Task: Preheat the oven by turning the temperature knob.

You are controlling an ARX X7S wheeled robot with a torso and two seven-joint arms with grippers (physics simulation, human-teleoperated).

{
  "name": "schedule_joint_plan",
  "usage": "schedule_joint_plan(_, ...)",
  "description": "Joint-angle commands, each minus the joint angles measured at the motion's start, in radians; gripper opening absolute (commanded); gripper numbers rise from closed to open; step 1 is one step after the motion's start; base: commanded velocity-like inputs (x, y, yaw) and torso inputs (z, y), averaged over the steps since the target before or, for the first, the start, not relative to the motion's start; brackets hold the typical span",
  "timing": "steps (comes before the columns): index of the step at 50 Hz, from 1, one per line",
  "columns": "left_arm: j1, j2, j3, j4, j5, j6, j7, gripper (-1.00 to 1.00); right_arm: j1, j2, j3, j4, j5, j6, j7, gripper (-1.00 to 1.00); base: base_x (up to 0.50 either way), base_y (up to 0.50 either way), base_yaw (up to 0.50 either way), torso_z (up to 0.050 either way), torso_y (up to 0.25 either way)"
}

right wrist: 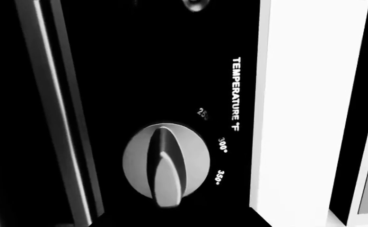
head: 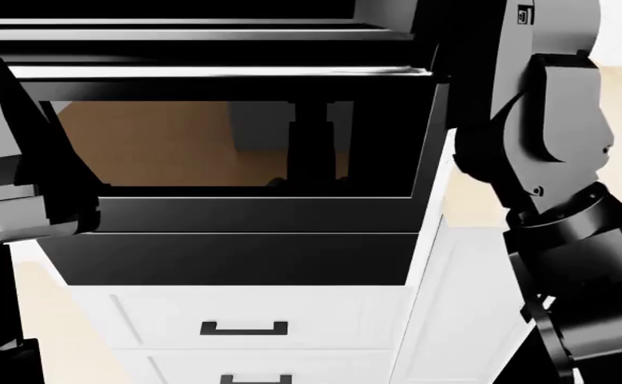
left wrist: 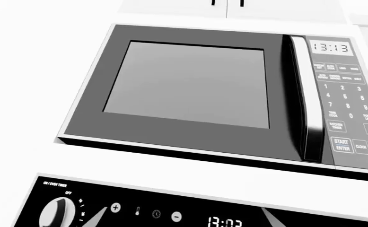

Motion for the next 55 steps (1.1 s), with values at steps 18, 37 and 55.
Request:
schedule_joint_plan(18,-0.001,-0.013,-0.007,0.002,-0.018,0.002,-0.011,1.0,0.043,-0.01,-0.024,0.037,0.001,-0.01,-0.009,1.0,0.0,0.0,0.0,0.009,0.0)
schedule_joint_plan(37,-0.002,-0.02,-0.004,-0.001,-0.021,0.005,-0.017,1.0,0.041,-0.027,-0.032,0.044,0.017,-0.015,0.003,1.0,0.0,0.0,0.0,0.008,0.0)
schedule_joint_plan(55,-0.003,-0.026,-0.001,0.0,-0.024,0.007,-0.025,1.0,0.039,-0.026,-0.034,0.06,0.025,-0.015,0.022,1.0,0.0,0.0,0.0,0.008,0.0)
